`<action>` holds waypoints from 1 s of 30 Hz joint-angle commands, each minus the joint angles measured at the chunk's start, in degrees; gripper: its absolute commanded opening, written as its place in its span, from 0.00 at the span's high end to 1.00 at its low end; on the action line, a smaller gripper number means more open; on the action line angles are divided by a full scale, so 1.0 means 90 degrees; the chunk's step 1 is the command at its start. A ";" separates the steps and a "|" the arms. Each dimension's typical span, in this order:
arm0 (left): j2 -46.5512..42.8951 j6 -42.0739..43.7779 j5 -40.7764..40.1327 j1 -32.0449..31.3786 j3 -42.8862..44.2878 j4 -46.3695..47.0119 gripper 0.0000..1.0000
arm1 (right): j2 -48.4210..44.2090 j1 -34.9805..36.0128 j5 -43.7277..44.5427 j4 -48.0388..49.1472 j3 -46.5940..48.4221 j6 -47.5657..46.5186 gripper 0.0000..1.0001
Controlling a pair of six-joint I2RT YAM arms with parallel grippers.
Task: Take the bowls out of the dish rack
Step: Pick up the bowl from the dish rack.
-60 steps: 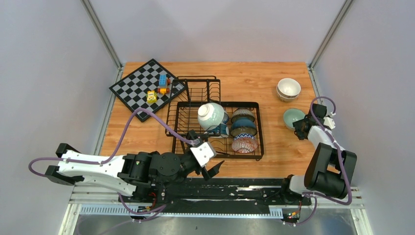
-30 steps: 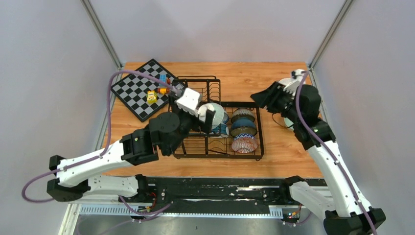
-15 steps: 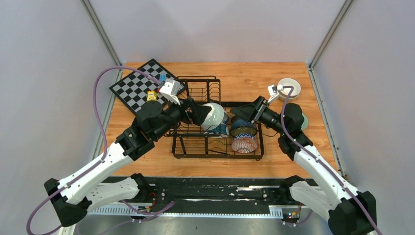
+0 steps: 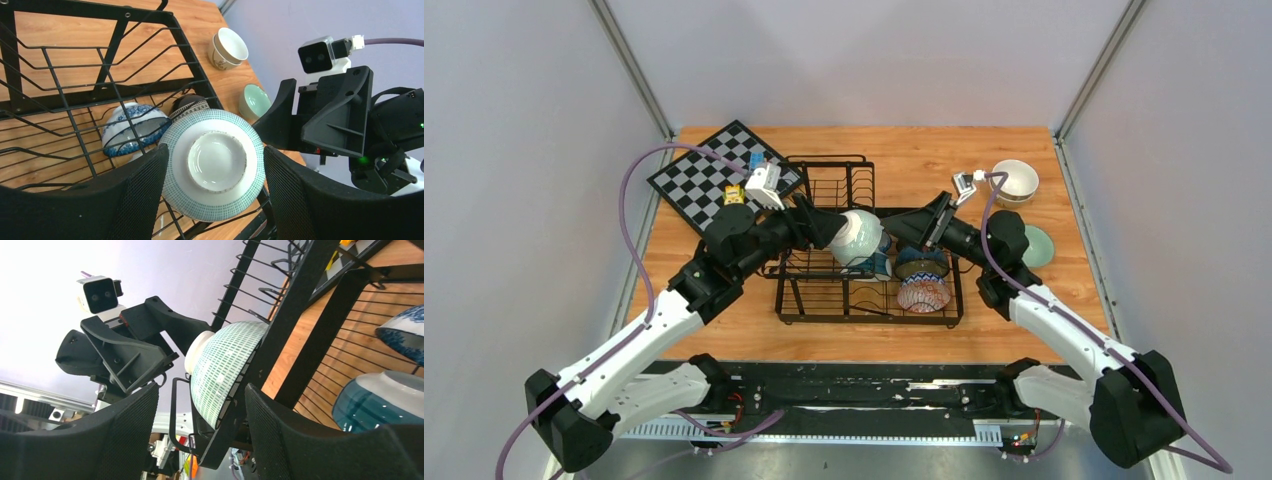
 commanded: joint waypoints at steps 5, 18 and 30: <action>-0.0014 -0.0206 0.0164 0.0056 -0.0189 0.0273 0.35 | 0.0091 0.0266 -0.0133 0.0166 0.0059 0.0289 0.36; -0.0023 -0.0393 0.0286 0.0054 -0.0501 0.0532 0.49 | 0.0279 0.0529 -0.0184 0.0581 0.0027 0.0742 0.44; -0.0031 -0.0379 0.0287 0.0056 -0.0664 0.0518 0.58 | 0.0579 0.0780 -0.0198 0.1142 0.0021 0.1089 0.57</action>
